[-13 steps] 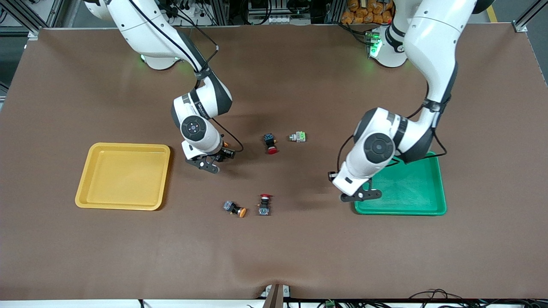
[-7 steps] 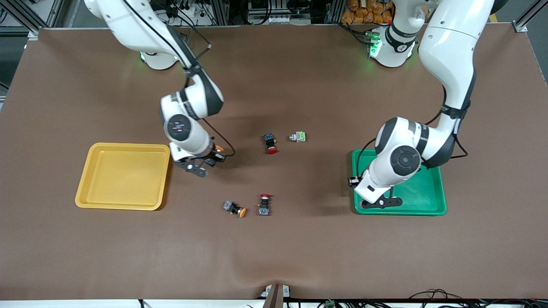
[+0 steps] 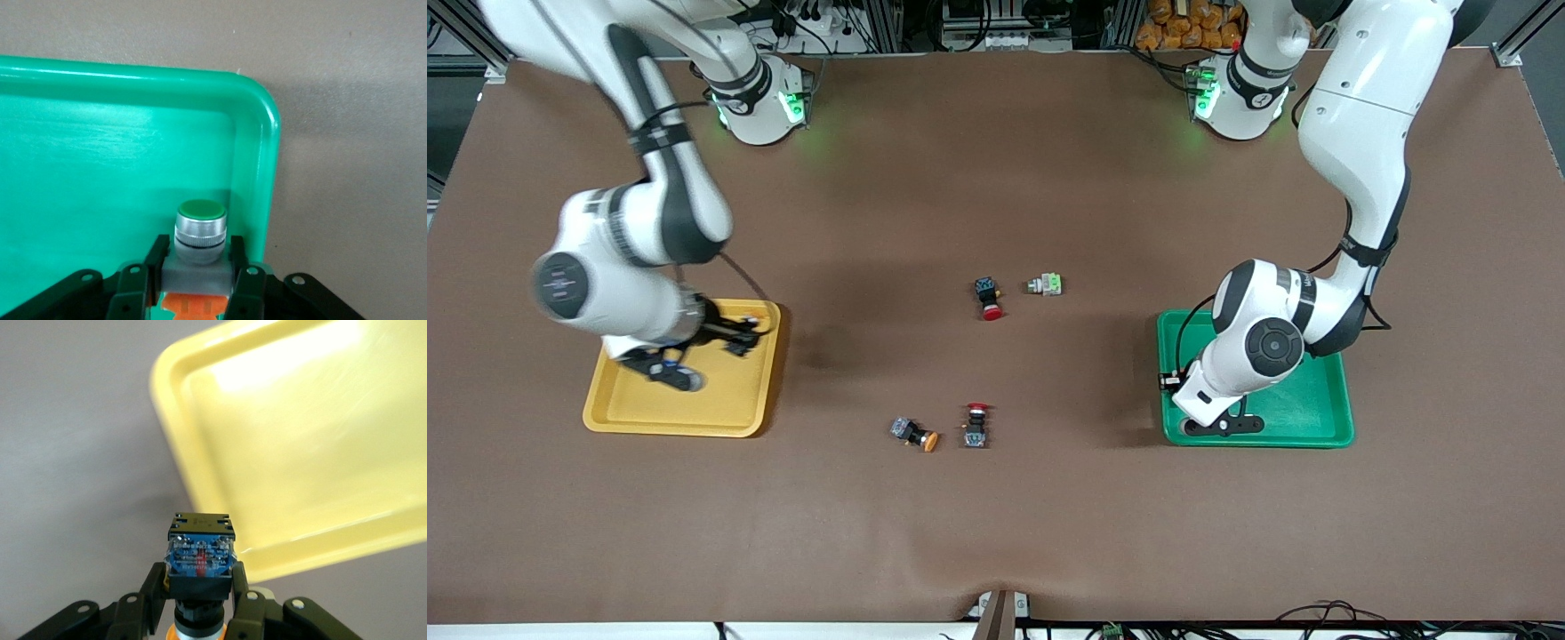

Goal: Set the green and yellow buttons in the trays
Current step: 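Release the green button and blue button into their matching trays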

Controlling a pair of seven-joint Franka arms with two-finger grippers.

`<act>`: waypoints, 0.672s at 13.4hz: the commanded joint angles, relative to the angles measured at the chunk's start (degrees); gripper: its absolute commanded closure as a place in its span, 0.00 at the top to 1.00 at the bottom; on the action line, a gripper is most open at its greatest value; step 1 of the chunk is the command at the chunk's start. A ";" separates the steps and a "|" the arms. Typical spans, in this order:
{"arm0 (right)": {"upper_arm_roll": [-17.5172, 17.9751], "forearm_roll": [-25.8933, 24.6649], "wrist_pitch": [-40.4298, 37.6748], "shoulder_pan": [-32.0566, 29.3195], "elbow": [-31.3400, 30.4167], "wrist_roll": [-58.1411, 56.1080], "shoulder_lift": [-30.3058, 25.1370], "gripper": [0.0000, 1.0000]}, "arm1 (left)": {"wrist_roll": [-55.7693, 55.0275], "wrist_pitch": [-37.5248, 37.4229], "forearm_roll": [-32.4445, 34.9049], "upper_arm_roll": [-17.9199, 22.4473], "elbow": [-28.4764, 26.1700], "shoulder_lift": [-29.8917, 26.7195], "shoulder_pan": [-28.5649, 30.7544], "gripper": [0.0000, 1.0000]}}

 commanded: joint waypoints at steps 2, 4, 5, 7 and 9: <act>1.15 -0.27 -0.37 -10.56 4.72 -20.34 3.96 0.03 | 0.07 1.11 3.50 -0.27 -1.35 -0.49 0.48 0.07; 1.15 -0.62 -0.55 -13.47 7.97 -30.11 6.52 0.59 | 0.07 1.19 4.48 -0.27 -1.70 -0.41 1.27 0.10; 1.15 -0.71 -0.64 -14.10 8.77 -32.51 6.88 1.00 | 0.07 1.19 4.48 -0.27 -1.70 -0.41 1.45 0.19; 1.32 -0.19 -3.69 -13.75 9.30 -30.52 6.71 1.00 | -0.02 1.19 4.40 -0.27 -1.70 -0.49 1.54 0.65; 1.59 0.08 -7.83 -12.18 12.10 -22.47 6.70 1.00 | -0.55 0.93 4.40 -0.36 -1.61 -0.93 1.63 1.00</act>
